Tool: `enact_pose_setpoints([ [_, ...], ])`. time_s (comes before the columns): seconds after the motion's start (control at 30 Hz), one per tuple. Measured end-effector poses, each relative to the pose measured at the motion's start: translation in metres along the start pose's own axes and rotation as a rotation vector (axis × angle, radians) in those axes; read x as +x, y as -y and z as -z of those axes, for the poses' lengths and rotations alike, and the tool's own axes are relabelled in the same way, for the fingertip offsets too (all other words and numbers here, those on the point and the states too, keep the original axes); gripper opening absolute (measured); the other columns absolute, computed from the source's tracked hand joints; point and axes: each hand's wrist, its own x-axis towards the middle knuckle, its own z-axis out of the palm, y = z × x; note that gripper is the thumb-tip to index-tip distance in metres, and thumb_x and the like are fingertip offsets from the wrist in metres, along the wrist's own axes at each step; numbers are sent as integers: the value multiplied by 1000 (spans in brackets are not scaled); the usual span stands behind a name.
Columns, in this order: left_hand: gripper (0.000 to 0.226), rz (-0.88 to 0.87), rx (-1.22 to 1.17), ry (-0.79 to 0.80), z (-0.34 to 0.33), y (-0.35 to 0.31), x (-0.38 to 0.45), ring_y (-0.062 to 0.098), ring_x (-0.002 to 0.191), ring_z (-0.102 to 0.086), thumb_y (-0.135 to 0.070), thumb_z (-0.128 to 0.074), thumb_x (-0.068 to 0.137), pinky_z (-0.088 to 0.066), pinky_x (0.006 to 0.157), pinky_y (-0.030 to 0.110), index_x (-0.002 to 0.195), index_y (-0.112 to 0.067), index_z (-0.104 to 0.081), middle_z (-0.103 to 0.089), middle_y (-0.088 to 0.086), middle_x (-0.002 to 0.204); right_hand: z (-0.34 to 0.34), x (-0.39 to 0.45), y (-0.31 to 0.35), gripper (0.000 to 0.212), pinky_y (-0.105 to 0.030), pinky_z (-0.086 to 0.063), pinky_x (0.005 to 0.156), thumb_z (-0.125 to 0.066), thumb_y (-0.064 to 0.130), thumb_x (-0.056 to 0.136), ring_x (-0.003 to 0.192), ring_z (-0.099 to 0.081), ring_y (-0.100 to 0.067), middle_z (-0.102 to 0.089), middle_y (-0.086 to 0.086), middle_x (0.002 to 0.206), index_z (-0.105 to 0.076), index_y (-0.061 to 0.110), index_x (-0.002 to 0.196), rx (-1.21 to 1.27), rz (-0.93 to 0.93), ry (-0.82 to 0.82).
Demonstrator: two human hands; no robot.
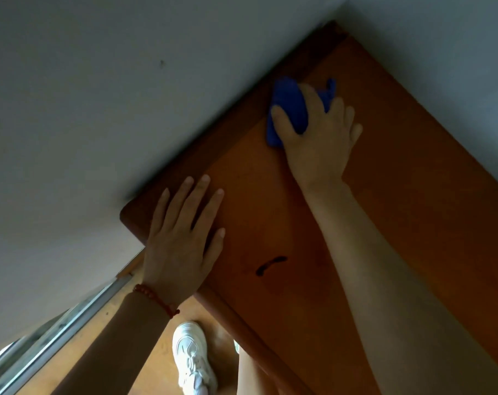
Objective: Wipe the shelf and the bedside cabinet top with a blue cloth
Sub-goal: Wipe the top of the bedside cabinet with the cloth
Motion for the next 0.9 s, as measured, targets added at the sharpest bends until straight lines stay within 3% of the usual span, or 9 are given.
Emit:
enact_pose_setpoints([
  [0.13, 50, 8, -18, -44, -3, 1, 0, 31, 133, -26, -41, -23, 99, -14, 110, 47, 137, -11, -36, -40, 19, 141, 13, -76, -5, 58, -30, -17, 75, -39, 59, 83, 93, -46, -29, -55, -14, 105, -50, 21, 125, -66, 59, 34],
  [0.33, 49, -3, -23, -58, -2, 2, 0, 30, 133, -26, -40, -24, 98, -14, 109, 47, 136, -11, -37, -41, 20, 141, -6, -8, 23, 56, -32, -20, 80, -40, 59, 86, 103, -40, -27, -50, -11, 117, -43, 27, 131, -36, 18, 26],
  [0.43, 49, -19, -41, -76, -2, 2, 1, 31, 131, -27, -35, -33, 95, -15, 108, 47, 134, -7, -41, -43, 22, 139, -2, -42, 21, 57, -31, -18, 79, -38, 59, 87, 103, -41, -26, -49, -12, 117, -40, 26, 133, -24, 8, 23],
  [0.57, 49, 3, -60, -111, 1, 8, -9, 32, 131, -27, -32, -38, 92, -17, 108, 49, 133, -5, -42, -43, 24, 138, 9, -112, 16, 57, -33, -24, 74, -40, 58, 84, 90, -48, -30, -55, -15, 102, -51, 19, 124, -95, 68, 56],
  [0.77, 51, 81, -12, -130, 2, 31, -37, 32, 133, -25, -38, -26, 99, -12, 112, 43, 136, -5, -35, -38, 24, 141, -16, -39, 50, 56, -33, -20, 80, -40, 57, 87, 103, -40, -27, -50, -11, 116, -41, 26, 133, -26, 47, 21],
  [0.9, 52, 66, -16, -132, 1, 34, -40, 32, 134, -25, -39, -28, 99, -14, 112, 44, 137, -4, -36, -37, 24, 142, -8, -99, 44, 57, -30, -18, 77, -39, 58, 86, 98, -43, -27, -52, -12, 111, -44, 23, 130, -21, 57, 31],
])
